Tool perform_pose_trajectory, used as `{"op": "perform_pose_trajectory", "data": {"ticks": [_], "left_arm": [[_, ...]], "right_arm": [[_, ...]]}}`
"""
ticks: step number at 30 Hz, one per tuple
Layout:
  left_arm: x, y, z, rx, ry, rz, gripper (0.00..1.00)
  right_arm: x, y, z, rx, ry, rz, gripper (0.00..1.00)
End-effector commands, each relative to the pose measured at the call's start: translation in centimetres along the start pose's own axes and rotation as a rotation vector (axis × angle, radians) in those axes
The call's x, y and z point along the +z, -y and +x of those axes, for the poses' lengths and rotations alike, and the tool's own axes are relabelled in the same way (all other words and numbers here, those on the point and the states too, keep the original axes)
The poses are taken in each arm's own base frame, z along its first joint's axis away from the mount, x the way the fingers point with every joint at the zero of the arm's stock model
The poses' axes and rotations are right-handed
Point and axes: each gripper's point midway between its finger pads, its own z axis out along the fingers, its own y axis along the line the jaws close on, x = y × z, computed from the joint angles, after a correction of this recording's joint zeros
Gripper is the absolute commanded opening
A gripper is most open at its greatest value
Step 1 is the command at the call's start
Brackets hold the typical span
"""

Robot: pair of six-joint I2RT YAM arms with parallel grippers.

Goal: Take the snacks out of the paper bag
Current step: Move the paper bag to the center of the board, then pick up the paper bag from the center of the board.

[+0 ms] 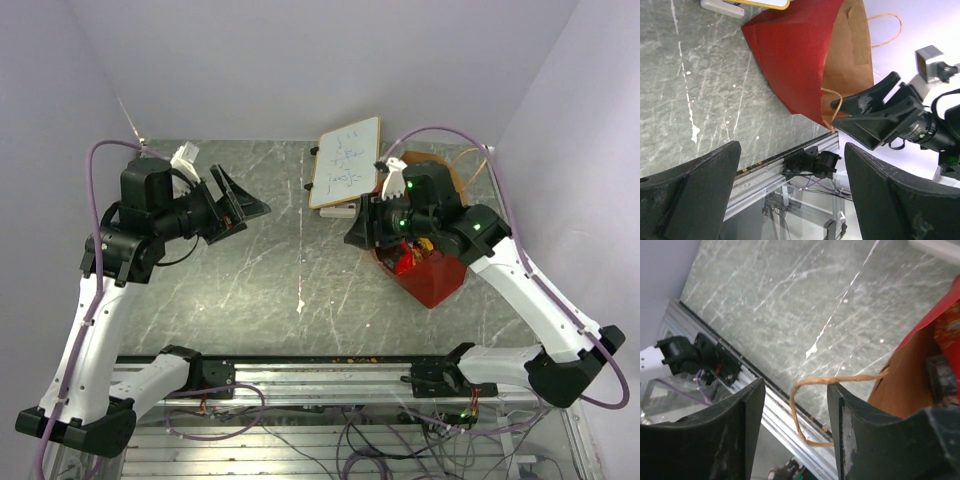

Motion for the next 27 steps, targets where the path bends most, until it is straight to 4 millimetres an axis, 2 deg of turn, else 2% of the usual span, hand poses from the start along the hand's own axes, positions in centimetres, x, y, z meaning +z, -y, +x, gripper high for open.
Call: {"op": "perform_pose_trajectory", "data": {"ticks": [1,7,10,12,18,20,23,25,27], "left_arm": [[-0.2,2.1,-0.4,-0.018,0.019,0.119,0.95],[1.1,2.4,-0.4,-0.052,-0.004,0.161,0.95],[2.5,2.5,0.0,-0.074,-0.025,0.175,0.95],[3.9,3.2,0.7,-0.073,-0.043,0.192,0.95],[8.6,6.7,5.4,-0.030,-0.171,0.219,0.95],[10.0,7.5,7.0,-0.012,-0.211,0.218,0.95],[12.0,8.7,9.8,0.019,-0.288,0.222,0.95],[13.2,9.7,11.2,0.046,-0.335,0.225,0.95],[14.2,10.0,12.1,0.077,-0.373,0.207,0.95]], "right_arm": [[-3.1,0.3,-3.0,-0.021,0.104,0.101,0.59],[-7.7,2.5,-4.1,-0.030,0.172,0.281,0.87],[-10.0,4.4,-4.9,-0.034,0.203,0.423,0.91],[-11.4,5.9,-5.7,-0.048,0.217,0.537,0.91],[-15.1,10.5,-9.1,-0.096,0.275,0.886,0.94],[-15.5,12.8,-10.1,-0.098,0.268,0.957,0.95],[-16.0,17.1,-11.5,-0.030,0.291,0.956,0.95],[-16.0,18.8,-12.2,-0.002,0.331,0.938,0.95],[-15.1,20.4,-12.5,0.032,0.352,0.906,0.95]]}}
